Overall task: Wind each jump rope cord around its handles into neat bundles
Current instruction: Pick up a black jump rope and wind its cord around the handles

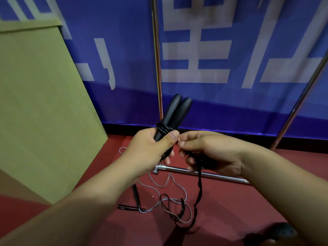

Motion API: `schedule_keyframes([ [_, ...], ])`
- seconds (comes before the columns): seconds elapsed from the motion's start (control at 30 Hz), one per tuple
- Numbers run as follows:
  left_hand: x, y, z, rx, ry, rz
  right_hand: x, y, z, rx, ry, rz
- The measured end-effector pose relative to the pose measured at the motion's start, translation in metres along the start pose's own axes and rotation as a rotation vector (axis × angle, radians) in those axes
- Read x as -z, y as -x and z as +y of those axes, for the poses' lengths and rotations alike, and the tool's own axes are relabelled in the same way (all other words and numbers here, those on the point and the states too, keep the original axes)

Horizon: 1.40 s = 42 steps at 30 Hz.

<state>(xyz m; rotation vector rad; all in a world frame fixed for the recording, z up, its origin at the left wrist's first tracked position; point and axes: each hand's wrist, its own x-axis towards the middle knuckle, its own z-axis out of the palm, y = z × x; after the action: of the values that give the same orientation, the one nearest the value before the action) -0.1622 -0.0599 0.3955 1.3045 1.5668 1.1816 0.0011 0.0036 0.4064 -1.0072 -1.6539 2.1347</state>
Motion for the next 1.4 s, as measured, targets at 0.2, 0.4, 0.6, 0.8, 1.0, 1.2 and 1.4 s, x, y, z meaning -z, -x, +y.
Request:
schedule_keyframes([
  [0.2,-0.002,-0.004,-0.006,0.039,-0.009,0.071,0.003,0.004,0.001,-0.026,-0.032,-0.027],
  [0.4,0.004,-0.01,-0.008,0.044,-0.004,0.211,0.015,0.007,0.006,-0.201,-0.018,0.109],
  [0.6,0.013,-0.013,-0.018,0.057,-0.12,0.226,0.034,0.011,0.017,-0.038,0.311,0.366],
  [0.8,0.011,-0.014,-0.023,0.04,-0.269,0.207,0.03,0.018,0.021,-0.037,0.577,0.203],
  [1.0,0.011,-0.018,-0.028,0.043,-0.39,0.078,0.018,0.028,0.005,0.073,0.435,-0.072],
  [1.2,0.004,-0.014,-0.022,0.097,-0.531,-0.204,0.02,0.028,0.002,0.298,0.379,-0.009],
  [1.4,-0.015,-0.003,-0.014,0.177,-0.641,-0.461,0.027,0.013,0.016,0.488,0.691,0.211],
])
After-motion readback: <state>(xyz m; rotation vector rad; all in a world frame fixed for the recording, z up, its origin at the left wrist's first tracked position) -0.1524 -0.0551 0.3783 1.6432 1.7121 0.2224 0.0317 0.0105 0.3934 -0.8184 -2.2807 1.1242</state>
